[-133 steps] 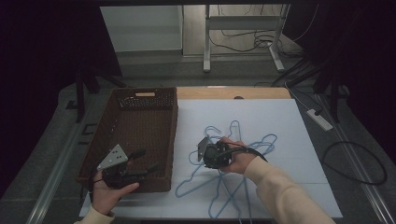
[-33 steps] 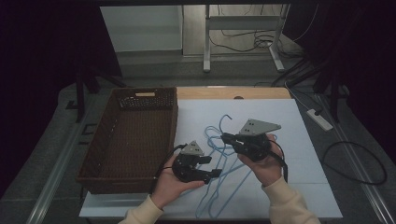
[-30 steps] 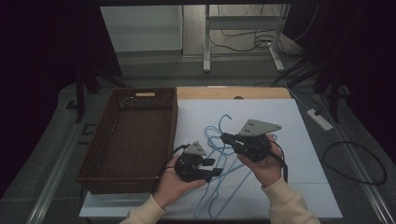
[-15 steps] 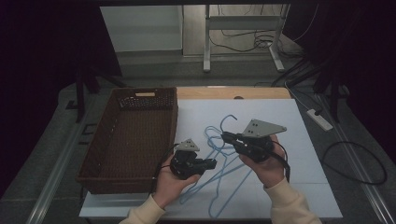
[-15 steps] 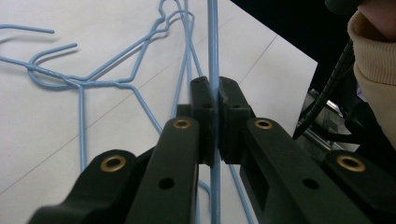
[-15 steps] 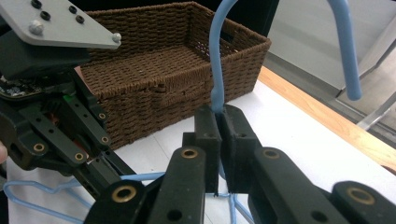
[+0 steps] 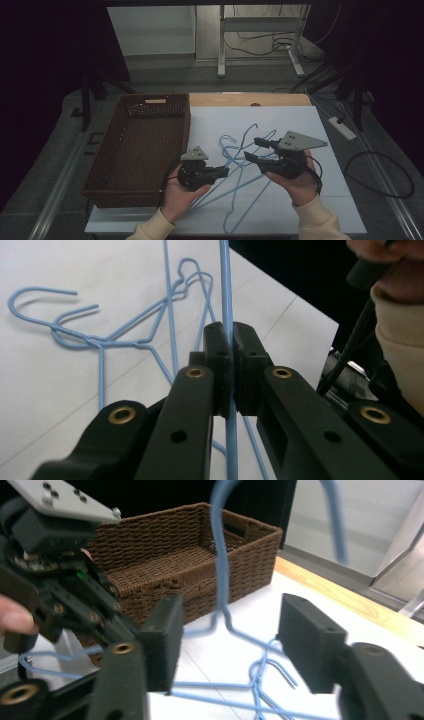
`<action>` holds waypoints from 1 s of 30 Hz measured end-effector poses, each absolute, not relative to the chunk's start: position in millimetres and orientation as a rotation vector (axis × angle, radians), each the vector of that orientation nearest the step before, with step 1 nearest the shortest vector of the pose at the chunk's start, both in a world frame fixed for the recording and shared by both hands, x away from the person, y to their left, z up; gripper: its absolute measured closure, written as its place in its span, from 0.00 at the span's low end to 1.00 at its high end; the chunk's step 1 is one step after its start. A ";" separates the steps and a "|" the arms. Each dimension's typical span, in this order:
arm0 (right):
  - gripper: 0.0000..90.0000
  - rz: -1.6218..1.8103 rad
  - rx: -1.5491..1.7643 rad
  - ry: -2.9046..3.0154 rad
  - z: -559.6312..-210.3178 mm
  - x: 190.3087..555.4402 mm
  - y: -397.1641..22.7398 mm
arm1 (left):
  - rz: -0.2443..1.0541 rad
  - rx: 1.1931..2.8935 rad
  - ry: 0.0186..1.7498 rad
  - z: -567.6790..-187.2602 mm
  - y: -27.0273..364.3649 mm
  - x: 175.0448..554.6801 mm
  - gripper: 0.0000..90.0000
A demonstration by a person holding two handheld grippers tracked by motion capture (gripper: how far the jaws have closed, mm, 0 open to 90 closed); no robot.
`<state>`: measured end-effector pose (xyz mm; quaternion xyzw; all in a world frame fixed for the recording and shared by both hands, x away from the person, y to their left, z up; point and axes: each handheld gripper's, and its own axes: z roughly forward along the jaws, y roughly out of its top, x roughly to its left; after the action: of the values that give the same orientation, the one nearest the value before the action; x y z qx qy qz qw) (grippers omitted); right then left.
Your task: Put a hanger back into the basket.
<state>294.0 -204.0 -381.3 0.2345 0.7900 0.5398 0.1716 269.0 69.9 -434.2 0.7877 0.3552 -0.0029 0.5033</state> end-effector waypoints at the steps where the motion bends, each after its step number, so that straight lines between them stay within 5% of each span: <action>1: 0.43 1.530 0.668 2.226 -384.2 291.8 -208.2 | -0.004 1.898 0.856 -433.0 71.1 268.8 0.96; 30: 0.32 1.348 0.894 2.277 -464.3 294.1 -267.1 | 0.124 1.734 0.796 -381.2 136.6 258.0 0.96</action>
<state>294.1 -267.1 -464.3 0.3153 0.8029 0.4752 0.1736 258.0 136.6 -381.2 0.7410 0.3400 0.0531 0.5766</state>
